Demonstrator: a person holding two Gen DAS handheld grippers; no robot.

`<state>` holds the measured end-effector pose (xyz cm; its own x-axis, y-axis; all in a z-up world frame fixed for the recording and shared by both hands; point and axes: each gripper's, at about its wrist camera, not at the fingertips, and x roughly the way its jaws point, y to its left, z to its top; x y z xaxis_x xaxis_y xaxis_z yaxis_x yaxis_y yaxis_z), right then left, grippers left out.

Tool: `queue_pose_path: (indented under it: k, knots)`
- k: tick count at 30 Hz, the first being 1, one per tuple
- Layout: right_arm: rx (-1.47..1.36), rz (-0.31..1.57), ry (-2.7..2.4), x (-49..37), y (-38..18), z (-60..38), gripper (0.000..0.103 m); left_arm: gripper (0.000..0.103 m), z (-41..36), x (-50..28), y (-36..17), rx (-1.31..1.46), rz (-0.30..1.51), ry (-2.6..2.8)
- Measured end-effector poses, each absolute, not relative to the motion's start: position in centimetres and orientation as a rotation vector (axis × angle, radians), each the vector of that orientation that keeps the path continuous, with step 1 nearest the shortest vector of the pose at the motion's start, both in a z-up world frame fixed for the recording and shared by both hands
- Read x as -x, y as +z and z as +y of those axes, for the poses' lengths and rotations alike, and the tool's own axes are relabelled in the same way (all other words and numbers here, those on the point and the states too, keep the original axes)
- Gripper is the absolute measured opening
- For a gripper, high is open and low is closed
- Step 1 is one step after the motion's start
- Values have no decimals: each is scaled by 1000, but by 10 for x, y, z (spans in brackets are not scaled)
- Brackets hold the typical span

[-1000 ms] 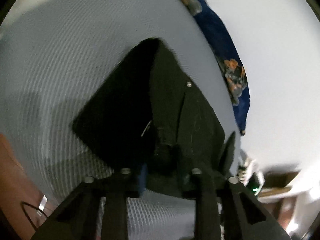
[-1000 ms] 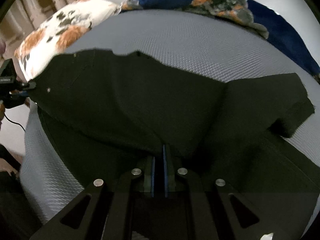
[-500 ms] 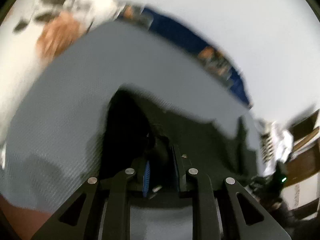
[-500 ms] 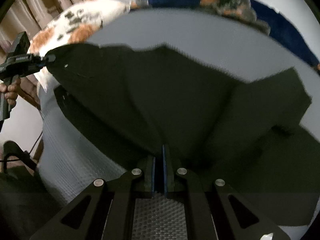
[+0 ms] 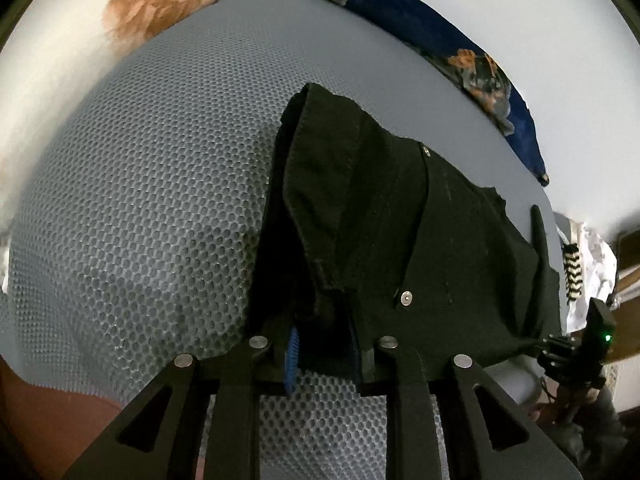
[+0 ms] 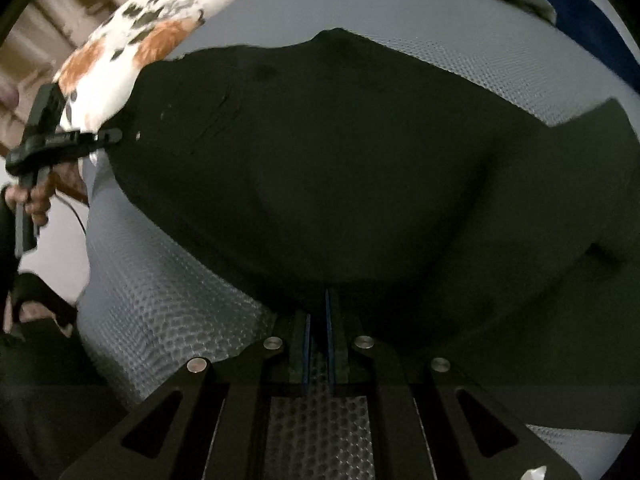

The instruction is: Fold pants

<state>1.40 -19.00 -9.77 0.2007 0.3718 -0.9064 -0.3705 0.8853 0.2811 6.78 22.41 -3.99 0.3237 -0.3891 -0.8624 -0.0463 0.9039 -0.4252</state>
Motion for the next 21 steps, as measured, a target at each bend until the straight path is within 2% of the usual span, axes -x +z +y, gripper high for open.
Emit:
queue_pose_path:
  k: [5,13,16,21]
  knots:
    - [-11,1259,524,-12,-98,-192,6,43,228,-56,-27,384,1211,-197]
    - [8,1252,547,-6,-90,-193,7,43,237,-29,14,261,1083,-102]
    - [-3,1251,538,-10,-94,-191,7,43,199,-25,33,177,995,-207]
    - [-103,1278,534,-19,-92,-200,10,43,110,-26,33,65,967,-471]
